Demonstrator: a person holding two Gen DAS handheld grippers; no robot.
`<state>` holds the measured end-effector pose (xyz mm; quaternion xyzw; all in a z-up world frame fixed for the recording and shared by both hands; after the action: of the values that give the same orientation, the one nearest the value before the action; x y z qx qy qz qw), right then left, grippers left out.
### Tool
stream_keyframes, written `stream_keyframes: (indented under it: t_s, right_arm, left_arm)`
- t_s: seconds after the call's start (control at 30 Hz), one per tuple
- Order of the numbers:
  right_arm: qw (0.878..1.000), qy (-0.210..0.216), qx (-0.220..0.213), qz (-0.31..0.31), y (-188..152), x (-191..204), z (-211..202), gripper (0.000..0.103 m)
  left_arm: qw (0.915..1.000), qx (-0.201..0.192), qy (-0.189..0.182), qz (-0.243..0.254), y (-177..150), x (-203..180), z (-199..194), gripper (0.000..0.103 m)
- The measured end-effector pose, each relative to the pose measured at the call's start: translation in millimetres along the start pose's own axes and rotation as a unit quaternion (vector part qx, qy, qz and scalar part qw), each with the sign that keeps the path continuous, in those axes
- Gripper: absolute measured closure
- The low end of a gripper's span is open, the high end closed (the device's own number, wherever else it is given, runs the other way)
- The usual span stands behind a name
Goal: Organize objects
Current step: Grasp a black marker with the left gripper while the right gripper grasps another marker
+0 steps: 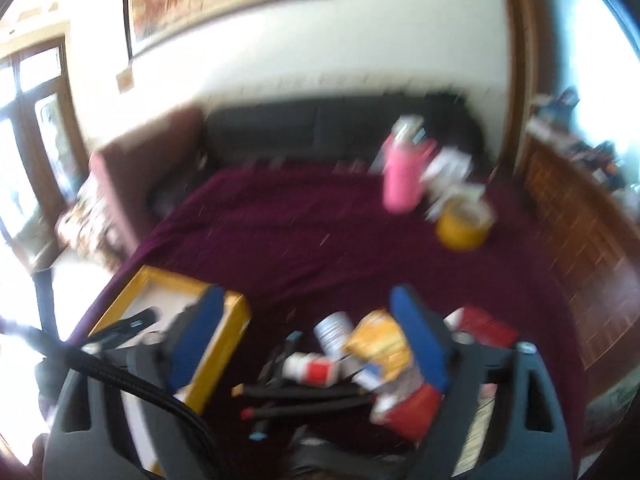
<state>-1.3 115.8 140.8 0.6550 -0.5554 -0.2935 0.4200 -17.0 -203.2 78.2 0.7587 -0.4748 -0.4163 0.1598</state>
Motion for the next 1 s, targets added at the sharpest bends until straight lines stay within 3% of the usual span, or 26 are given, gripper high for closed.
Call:
stream_keyframes:
  t_s: [0.03, 0.07, 0.13, 0.2, 0.4, 0.5, 0.57, 0.63, 0.67, 0.73, 0.87, 1.0]
  right_arm:
    - [1.0, 0.004, 0.004, 0.022, -8, -15, 1, 0.002]
    - [0.998, -0.001, 0.037, 0.047, -15, -28, 10, 0.0]
    - [0.991, 0.007, 0.089, 0.099, -33, -51, 26, 0.0]
    - [0.984, 0.019, 0.103, 0.144, -58, -75, 40, 0.0]
    - [0.982, -0.01, 0.091, 0.166, -97, -105, 49, 0.0]
    - [0.983, -0.015, 0.072, 0.168, -103, -113, 45, 0.0]
    - [0.984, -0.013, 0.06, 0.168, -105, -115, 41, 0.0]
    - [0.984, -0.012, 0.054, 0.168, -104, -116, 41, 0.0]
    - [0.984, -0.009, 0.055, 0.169, -106, -117, 42, 0.0]
    - [0.982, 0.004, 0.058, 0.178, -108, -123, 41, 0.0]
    - [0.979, 0.015, 0.055, 0.197, -111, -130, 39, 0.0]
    - [0.977, 0.02, 0.051, 0.205, -111, -132, 36, 0.0]
  left_arm:
    - [0.9994, -0.012, -0.002, 0.033, -4, -17, -8, 0.024]
    - [0.9979, -0.011, -0.003, 0.064, -10, -32, -11, 0.019]
    - [0.992, 0.01, -0.005, 0.126, -24, -55, -7, 0.015]
    - [0.9806, 0.048, -0.006, 0.19, -45, -80, 9, 0.015]
    - [0.9289, 0.097, 0.065, 0.351, -93, -123, 60, 0.017]
    - [0.9025, 0.114, 0.08, 0.408, -105, -138, 83, 0.031]
    - [0.8889, 0.144, 0.084, 0.427, -113, -143, 100, 0.05]
    - [0.8817, 0.193, 0.07, 0.425, -121, -142, 112, 0.063]
    - [0.8785, 0.201, 0.064, 0.429, -126, -141, 111, 0.066]
    - [0.8635, 0.207, 0.053, 0.457, -138, -147, 105, 0.076]
    - [0.854, 0.228, 0.026, 0.467, -151, -152, 89, 0.077]
    - [0.8435, 0.211, 0.033, 0.493, -157, -168, 95, 0.077]
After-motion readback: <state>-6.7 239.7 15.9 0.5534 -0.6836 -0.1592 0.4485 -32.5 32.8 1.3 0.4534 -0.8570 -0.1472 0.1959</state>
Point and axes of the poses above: each gripper's, at about its wrist camera, not at the fingertips, and z roughly the way its jaws point, x to its left, y to its top, the point moved 2 cm from there along z, roughly the way its jaws point, and after that the axes turned 2 degrees about -z, right-handed, at the moved point
